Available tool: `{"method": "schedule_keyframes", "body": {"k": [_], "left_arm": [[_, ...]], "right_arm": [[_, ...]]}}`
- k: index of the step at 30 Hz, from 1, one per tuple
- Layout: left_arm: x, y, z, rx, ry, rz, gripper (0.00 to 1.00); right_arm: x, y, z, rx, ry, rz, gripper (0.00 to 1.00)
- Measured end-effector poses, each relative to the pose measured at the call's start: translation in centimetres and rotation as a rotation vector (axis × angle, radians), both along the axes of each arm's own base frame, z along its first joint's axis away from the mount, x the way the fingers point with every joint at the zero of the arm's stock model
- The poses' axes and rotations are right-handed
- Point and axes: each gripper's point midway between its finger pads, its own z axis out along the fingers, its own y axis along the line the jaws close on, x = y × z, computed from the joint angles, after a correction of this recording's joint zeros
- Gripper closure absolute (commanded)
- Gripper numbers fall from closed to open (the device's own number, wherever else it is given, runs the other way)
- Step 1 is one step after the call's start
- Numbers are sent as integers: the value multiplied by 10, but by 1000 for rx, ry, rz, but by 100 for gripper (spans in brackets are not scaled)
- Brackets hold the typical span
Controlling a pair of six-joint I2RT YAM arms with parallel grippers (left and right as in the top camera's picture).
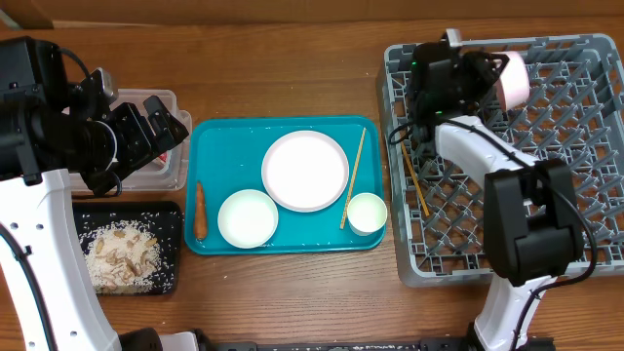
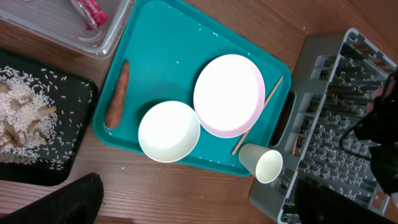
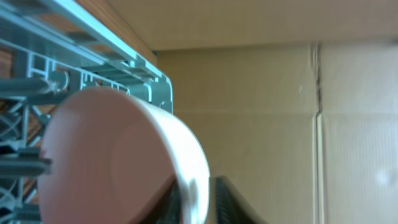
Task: Sort waste into correct bins and load items into the dishwasher
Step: 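Carry the pink bowl right to the back of the dish rack, then lower the pink bowl upside down into the rack and release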
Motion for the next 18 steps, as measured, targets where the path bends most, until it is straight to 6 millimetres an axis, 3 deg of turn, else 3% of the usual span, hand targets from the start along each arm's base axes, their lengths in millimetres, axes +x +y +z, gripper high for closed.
{"method": "schedule_keyframes", "body": {"k": [1, 5, 18], "left_arm": [[0, 0, 0, 0, 0, 0, 0], [0, 0, 0, 0, 0, 0, 0], [0, 0, 0, 0, 0, 0, 0]], "right_arm": [[0, 5, 0, -1, 0, 9, 57], [1, 25, 1, 4, -12, 45, 25], [-7, 37, 5, -29, -12, 20, 22]]}}
